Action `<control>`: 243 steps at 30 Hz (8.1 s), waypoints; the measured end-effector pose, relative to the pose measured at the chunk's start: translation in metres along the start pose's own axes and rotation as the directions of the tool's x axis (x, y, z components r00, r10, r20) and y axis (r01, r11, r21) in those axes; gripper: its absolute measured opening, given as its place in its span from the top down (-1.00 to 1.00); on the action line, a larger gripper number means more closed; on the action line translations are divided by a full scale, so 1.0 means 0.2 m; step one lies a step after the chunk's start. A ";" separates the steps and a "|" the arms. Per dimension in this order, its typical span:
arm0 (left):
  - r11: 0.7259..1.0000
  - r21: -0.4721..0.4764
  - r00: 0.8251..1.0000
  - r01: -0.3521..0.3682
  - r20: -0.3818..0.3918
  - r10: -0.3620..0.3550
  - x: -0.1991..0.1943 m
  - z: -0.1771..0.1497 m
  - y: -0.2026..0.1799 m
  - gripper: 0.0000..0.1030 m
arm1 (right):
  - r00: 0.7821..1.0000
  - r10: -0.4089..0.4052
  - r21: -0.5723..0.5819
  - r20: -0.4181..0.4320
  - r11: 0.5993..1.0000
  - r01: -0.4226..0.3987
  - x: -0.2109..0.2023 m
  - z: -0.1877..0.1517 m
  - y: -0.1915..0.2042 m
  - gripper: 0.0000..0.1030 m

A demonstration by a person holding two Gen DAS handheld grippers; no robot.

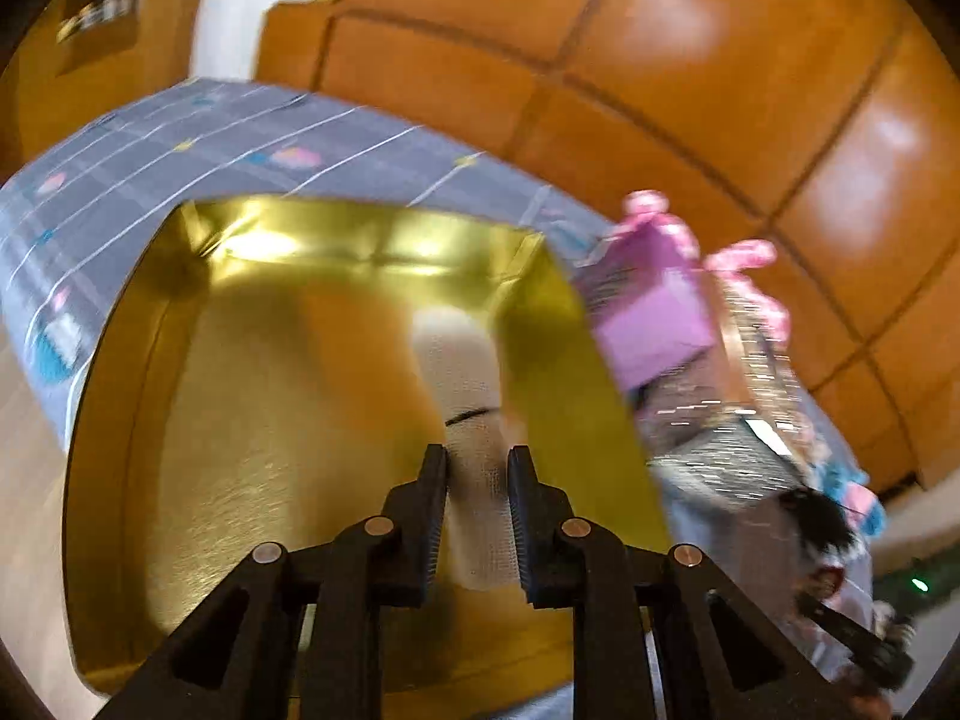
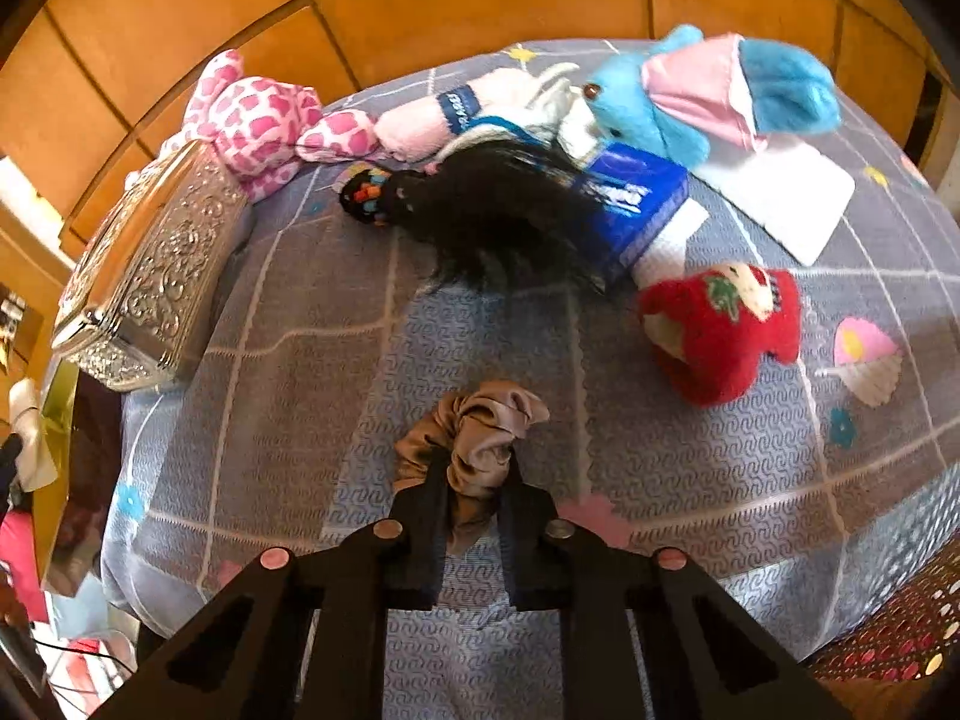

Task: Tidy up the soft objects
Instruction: 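Carry the beige sock into the gold tray and open the left tool while the right holds the scrunchie, then lower the brown scrunchie into the gold tray and open the right tool, then move both tools back over the remaining toys on the bed, then grasp the black doll by its beaded braids with the left tool, then grasp the white sock with the blue band with the right tool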

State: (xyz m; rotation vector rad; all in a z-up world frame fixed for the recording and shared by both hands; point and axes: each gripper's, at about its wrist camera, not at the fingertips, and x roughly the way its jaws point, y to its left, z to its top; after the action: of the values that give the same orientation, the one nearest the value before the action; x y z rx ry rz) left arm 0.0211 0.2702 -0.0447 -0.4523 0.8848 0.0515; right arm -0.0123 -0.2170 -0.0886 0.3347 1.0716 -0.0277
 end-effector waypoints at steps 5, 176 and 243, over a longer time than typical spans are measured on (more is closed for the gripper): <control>0.997 -0.004 0.997 -0.071 -0.026 0.071 0.07 -0.05 0.05 0.35 | 0.999 0.044 -0.039 -0.006 0.998 -0.045 0.01 0.01 0.06 0.76; 0.834 0.419 0.893 0.360 -0.415 -0.176 0.78 -0.49 -1.89 0.21 | 0.927 -0.005 0.374 0.376 0.916 -0.147 -0.32 0.62 -0.64 -0.66; 0.699 0.633 0.943 0.332 -0.239 -0.231 0.19 -0.83 -1.33 0.37 | 0.995 0.064 -0.049 -0.079 0.996 -0.068 0.33 0.58 0.08 0.20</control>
State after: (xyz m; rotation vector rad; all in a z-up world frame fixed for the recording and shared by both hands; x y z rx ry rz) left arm -0.0162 -0.0414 -0.0672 0.0987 0.8984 -0.5847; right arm 0.1212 -0.2252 -0.0914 0.3261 1.1357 0.0724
